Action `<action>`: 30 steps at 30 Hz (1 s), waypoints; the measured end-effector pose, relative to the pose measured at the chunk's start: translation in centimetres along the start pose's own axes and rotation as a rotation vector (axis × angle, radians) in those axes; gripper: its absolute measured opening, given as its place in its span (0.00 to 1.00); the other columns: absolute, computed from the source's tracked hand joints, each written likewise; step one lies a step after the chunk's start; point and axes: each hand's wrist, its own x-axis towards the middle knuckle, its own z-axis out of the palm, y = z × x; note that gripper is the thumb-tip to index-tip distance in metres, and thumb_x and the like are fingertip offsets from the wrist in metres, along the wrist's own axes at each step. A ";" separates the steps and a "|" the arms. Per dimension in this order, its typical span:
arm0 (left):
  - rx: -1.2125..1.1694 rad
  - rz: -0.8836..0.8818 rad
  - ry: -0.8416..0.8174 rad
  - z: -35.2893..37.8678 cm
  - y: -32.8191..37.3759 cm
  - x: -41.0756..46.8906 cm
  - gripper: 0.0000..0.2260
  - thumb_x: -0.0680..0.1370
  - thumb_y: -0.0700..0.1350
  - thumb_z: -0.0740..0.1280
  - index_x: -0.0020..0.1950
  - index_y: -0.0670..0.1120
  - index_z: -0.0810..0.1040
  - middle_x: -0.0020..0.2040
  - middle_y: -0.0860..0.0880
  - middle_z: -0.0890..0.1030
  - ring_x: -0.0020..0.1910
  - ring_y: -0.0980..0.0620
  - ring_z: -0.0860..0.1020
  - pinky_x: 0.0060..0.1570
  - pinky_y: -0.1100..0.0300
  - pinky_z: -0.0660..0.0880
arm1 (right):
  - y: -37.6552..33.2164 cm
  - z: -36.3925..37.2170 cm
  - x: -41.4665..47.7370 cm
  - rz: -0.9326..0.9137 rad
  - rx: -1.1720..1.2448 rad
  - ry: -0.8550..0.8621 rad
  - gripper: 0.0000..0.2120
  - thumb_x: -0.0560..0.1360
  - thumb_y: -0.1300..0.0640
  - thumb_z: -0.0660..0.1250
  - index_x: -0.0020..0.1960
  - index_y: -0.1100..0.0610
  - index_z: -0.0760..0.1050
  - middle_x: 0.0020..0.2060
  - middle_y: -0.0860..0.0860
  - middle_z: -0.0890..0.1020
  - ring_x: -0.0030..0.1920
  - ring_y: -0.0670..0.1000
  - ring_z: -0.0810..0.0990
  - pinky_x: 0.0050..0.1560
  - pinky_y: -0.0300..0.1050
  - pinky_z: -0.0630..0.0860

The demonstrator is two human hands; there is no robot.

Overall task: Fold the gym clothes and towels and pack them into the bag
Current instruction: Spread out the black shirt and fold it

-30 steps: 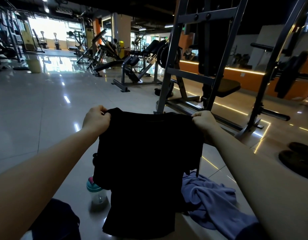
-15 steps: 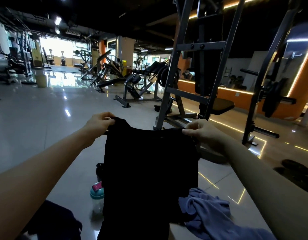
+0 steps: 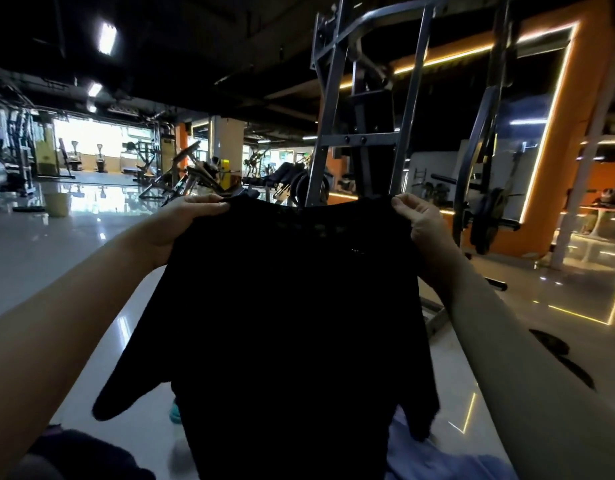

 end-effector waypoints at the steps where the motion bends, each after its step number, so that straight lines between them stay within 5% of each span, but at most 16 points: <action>1: 0.005 -0.002 -0.003 -0.1 0.3 0.4 0.21 0.76 0.51 0.75 0.67 0.45 0.79 0.59 0.43 0.82 0.51 0.47 0.84 0.48 0.54 0.82 | -0.7 -0.3 0.4 -0.013 0.022 0.005 0.09 0.83 0.58 0.62 0.49 0.54 0.80 0.44 0.52 0.81 0.44 0.50 0.80 0.49 0.45 0.76; 6: 0.071 -0.084 -0.027 1.4 -1.3 2.0 0.20 0.73 0.52 0.76 0.62 0.45 0.82 0.55 0.45 0.85 0.50 0.47 0.85 0.48 0.53 0.82 | 0.1 -2.0 2.2 0.019 -0.085 0.077 0.08 0.82 0.61 0.63 0.56 0.60 0.79 0.38 0.47 0.84 0.34 0.42 0.83 0.37 0.31 0.78; 10: 0.175 -0.288 -0.098 4.7 -7.0 3.0 0.10 0.76 0.45 0.74 0.53 0.41 0.84 0.45 0.44 0.84 0.42 0.48 0.83 0.42 0.56 0.82 | 8.2 -5.1 2.6 0.408 -0.451 -0.061 0.24 0.67 0.40 0.79 0.53 0.58 0.84 0.48 0.54 0.87 0.48 0.52 0.87 0.49 0.45 0.82; 12: 0.288 -0.404 -0.099 7.2 -12.0 3.2 0.05 0.77 0.43 0.73 0.47 0.42 0.84 0.40 0.44 0.82 0.37 0.48 0.81 0.39 0.58 0.80 | 14.4 -6.5 2.3 0.638 -0.703 -0.237 0.31 0.60 0.40 0.83 0.55 0.59 0.84 0.51 0.54 0.86 0.52 0.54 0.85 0.54 0.49 0.80; 15: 0.521 -0.488 -0.102 10.7 -22.0 2.9 0.03 0.77 0.42 0.74 0.46 0.42 0.84 0.41 0.45 0.82 0.37 0.51 0.79 0.39 0.61 0.75 | 25.3 -8.3 0.1 0.775 -1.153 -0.408 0.16 0.70 0.51 0.78 0.52 0.59 0.81 0.49 0.51 0.81 0.55 0.53 0.81 0.44 0.37 0.76; 16: 0.579 -0.512 -0.130 11.7 -25.3 2.6 0.02 0.77 0.42 0.74 0.47 0.43 0.84 0.43 0.46 0.82 0.39 0.53 0.78 0.42 0.61 0.74 | 28.1 -8.6 -1.3 0.791 -1.186 -0.436 0.05 0.74 0.58 0.74 0.45 0.57 0.79 0.41 0.47 0.80 0.48 0.47 0.81 0.35 0.31 0.70; 19: 0.637 -0.582 -0.183 13.7 -33.1 1.1 0.01 0.77 0.42 0.73 0.46 0.46 0.85 0.45 0.48 0.83 0.43 0.54 0.79 0.45 0.62 0.73 | 36.6 -10.8 -4.7 0.801 -1.142 -0.429 0.21 0.72 0.72 0.63 0.28 0.52 0.63 0.16 0.43 0.66 0.23 0.43 0.67 0.25 0.36 0.57; 23: 0.651 -0.684 -0.232 14.2 -39.7 0.7 0.02 0.77 0.39 0.71 0.49 0.44 0.83 0.48 0.44 0.83 0.49 0.46 0.82 0.49 0.56 0.79 | 43.5 -13.4 -6.5 0.810 -1.067 -0.359 0.22 0.71 0.71 0.62 0.29 0.52 0.56 0.24 0.50 0.58 0.29 0.49 0.54 0.37 0.50 0.51; 27: 0.689 -0.697 -0.279 14.0 -43.5 2.1 0.03 0.76 0.39 0.70 0.47 0.45 0.82 0.46 0.42 0.85 0.47 0.43 0.83 0.51 0.50 0.80 | 46.3 -13.6 -6.0 0.838 -1.096 -0.328 0.19 0.73 0.68 0.62 0.31 0.53 0.57 0.26 0.53 0.60 0.32 0.53 0.58 0.38 0.52 0.54; 30: 0.715 -0.664 -0.305 14.0 -45.4 4.3 0.03 0.75 0.41 0.70 0.45 0.49 0.82 0.44 0.45 0.85 0.45 0.46 0.83 0.53 0.48 0.81 | 48.2 -13.8 -4.5 0.821 -1.231 -0.312 0.14 0.74 0.65 0.63 0.33 0.53 0.65 0.30 0.53 0.71 0.34 0.57 0.67 0.32 0.48 0.59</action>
